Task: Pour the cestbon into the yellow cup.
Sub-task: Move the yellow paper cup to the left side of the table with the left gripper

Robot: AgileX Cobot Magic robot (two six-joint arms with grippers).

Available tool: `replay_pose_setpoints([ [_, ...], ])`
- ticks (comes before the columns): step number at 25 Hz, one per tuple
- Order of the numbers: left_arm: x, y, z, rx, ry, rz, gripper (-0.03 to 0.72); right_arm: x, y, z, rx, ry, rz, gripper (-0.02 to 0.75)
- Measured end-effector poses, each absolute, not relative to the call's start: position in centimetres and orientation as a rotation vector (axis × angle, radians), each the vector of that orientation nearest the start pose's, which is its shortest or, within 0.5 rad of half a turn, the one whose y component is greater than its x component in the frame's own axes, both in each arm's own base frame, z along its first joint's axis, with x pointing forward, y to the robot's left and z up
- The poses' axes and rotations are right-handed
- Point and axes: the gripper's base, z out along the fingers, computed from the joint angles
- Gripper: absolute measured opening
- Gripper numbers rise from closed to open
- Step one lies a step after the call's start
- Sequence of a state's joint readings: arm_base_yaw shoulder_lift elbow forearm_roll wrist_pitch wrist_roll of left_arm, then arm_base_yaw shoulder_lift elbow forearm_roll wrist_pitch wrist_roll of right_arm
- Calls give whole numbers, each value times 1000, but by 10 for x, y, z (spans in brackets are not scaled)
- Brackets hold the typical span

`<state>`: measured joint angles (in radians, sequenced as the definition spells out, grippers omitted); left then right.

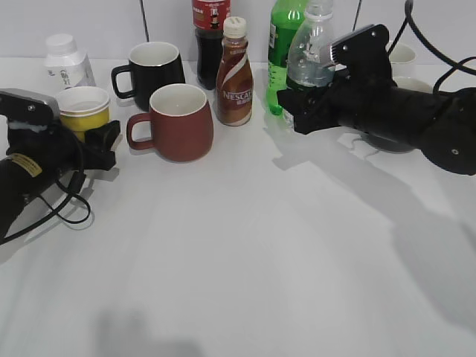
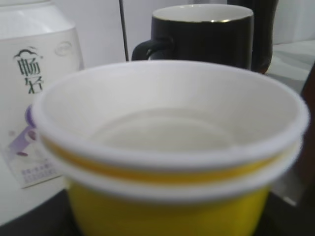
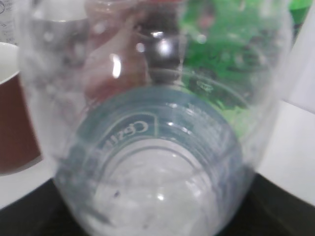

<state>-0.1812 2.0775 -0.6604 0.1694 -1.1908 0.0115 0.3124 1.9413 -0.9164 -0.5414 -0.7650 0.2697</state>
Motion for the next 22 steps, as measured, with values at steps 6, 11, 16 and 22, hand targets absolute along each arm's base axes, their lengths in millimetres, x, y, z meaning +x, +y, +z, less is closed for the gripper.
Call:
replay_pose_setpoints([
  [6,333,-76,100,335,1681,-213,535,358,150,162,-658,1704,454,468],
  [11,328,-75,98,338,1693,-215,540,358,150,162,-658,1704,454,468],
  [16,324,-74,95,338,1708,-216,586,358,150,162,-658,1704,454,468],
  [22,322,-74,95,337,1710,-216,598,358,150,162,-659,1704,453,468],
])
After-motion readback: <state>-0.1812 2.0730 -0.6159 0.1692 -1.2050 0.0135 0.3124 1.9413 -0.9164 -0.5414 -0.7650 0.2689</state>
